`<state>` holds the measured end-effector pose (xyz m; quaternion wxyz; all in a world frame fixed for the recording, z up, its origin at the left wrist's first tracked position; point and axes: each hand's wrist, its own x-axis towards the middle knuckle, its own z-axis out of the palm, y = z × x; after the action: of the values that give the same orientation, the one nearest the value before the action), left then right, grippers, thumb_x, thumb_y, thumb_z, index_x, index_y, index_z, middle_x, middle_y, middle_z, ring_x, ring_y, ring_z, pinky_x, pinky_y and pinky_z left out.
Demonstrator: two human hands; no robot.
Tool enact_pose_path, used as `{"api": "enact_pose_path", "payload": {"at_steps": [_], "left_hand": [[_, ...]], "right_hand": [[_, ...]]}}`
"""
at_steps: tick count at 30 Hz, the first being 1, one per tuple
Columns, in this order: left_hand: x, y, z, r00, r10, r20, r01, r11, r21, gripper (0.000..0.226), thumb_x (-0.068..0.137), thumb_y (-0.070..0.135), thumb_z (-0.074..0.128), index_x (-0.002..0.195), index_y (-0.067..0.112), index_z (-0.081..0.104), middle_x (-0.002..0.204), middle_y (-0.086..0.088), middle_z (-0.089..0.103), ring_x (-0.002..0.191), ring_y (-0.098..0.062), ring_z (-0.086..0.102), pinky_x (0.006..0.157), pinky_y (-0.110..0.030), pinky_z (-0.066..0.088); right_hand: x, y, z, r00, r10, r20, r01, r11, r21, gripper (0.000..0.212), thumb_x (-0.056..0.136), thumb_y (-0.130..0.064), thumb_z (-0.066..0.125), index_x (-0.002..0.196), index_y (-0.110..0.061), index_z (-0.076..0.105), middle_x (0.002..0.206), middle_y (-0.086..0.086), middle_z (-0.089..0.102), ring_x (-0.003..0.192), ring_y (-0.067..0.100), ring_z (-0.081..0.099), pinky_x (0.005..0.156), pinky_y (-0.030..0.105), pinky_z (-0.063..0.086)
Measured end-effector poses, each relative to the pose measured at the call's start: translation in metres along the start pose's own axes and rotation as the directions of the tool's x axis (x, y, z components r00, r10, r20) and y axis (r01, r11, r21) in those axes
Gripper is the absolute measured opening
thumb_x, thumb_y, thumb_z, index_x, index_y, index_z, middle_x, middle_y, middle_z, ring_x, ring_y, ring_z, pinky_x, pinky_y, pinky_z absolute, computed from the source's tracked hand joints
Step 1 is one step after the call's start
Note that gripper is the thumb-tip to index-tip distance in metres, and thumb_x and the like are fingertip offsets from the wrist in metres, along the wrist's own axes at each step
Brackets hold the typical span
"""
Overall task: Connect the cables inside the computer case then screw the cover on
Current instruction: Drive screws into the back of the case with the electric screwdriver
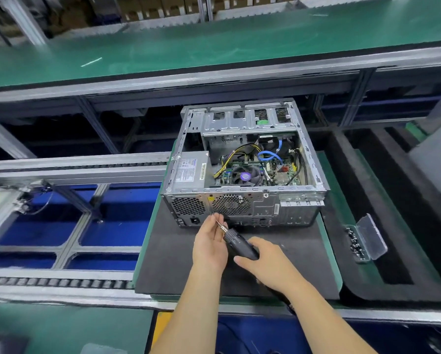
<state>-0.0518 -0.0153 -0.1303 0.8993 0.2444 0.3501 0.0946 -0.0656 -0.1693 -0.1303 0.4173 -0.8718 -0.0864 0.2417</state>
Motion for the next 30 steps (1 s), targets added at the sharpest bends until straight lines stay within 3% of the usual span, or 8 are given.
{"api": "enact_pose_path", "payload": {"at_steps": [4,8,12,16,21,26,30], "left_hand": [[-0.005,-0.003,0.0,0.999,0.046,-0.008,-0.045,0.995,0.092,0.009,0.094,0.005,0.06,0.1,0.001,0.066,0.091,-0.01,0.071,0.091,-0.021,0.069,0.079,-0.029,0.053],[-0.012,-0.002,0.009,0.994,0.101,-0.027,-0.097,0.987,0.129,0.007,0.095,0.004,0.058,0.097,0.0,0.064,0.09,-0.011,0.067,0.089,-0.021,0.067,0.077,-0.029,0.053],[-0.017,0.001,0.024,0.992,0.127,-0.014,-0.121,0.97,0.21,0.012,0.095,0.004,0.058,0.106,0.0,0.061,0.095,-0.01,0.065,0.088,-0.019,0.065,0.084,-0.029,0.051],[-0.017,0.012,0.034,0.995,0.096,0.004,-0.095,0.978,0.186,0.008,0.097,0.004,0.055,0.102,0.002,0.061,0.091,-0.007,0.064,0.086,-0.018,0.062,0.081,-0.028,0.05],[-0.022,0.028,0.023,0.998,0.026,0.062,-0.037,0.982,0.187,0.012,0.099,0.013,0.056,0.101,0.003,0.063,0.089,-0.008,0.069,0.083,-0.019,0.064,0.08,-0.029,0.051],[-0.025,0.044,0.013,0.988,-0.078,0.133,0.048,0.976,0.211,0.023,0.102,0.027,0.053,0.097,0.007,0.064,0.094,-0.007,0.072,0.086,-0.02,0.066,0.081,-0.032,0.051],[-0.023,0.056,0.013,0.974,-0.137,0.181,0.092,0.968,0.235,0.024,0.104,0.024,0.047,0.097,0.006,0.061,0.096,-0.008,0.068,0.083,-0.02,0.063,0.077,-0.031,0.047]], "right_hand": [[-0.003,0.004,-0.001,0.996,0.026,0.085,-0.036,0.991,0.126,0.027,0.082,-0.044,0.075,0.096,-0.025,0.061,0.08,-0.007,0.067,0.052,0.009,0.063,0.048,0.023,0.048],[-0.008,0.003,0.0,0.97,-0.004,0.241,-0.063,0.961,0.27,0.029,0.084,-0.028,0.074,0.104,-0.01,0.063,0.079,0.002,0.066,0.058,0.015,0.069,0.06,0.032,0.054],[-0.012,-0.002,-0.003,0.965,-0.045,0.259,-0.06,0.921,0.385,0.027,0.09,-0.044,0.068,0.108,-0.027,0.058,0.095,0.006,0.069,0.063,0.02,0.072,0.055,0.026,0.054],[-0.011,-0.01,-0.004,0.979,-0.026,0.2,-0.06,0.909,0.411,0.021,0.089,-0.054,0.063,0.101,-0.038,0.057,0.073,0.003,0.07,0.053,0.021,0.064,0.053,0.034,0.056],[-0.017,-0.022,0.015,0.992,-0.047,0.118,-0.008,0.907,0.42,0.022,0.078,-0.045,0.07,0.097,-0.043,0.058,0.076,-0.003,0.067,0.052,0.018,0.063,0.052,0.034,0.057],[-0.028,-0.037,0.038,0.991,-0.075,0.11,0.018,0.894,0.447,0.047,0.069,-0.039,0.078,0.104,-0.061,0.055,0.101,-0.006,0.065,0.061,0.012,0.067,0.056,0.035,0.06],[-0.035,-0.045,0.05,0.992,-0.015,0.127,-0.044,0.893,0.448,0.077,0.065,-0.036,0.085,0.13,-0.052,0.046,0.102,-0.004,0.065,0.068,0.012,0.069,0.058,0.039,0.061]]}}
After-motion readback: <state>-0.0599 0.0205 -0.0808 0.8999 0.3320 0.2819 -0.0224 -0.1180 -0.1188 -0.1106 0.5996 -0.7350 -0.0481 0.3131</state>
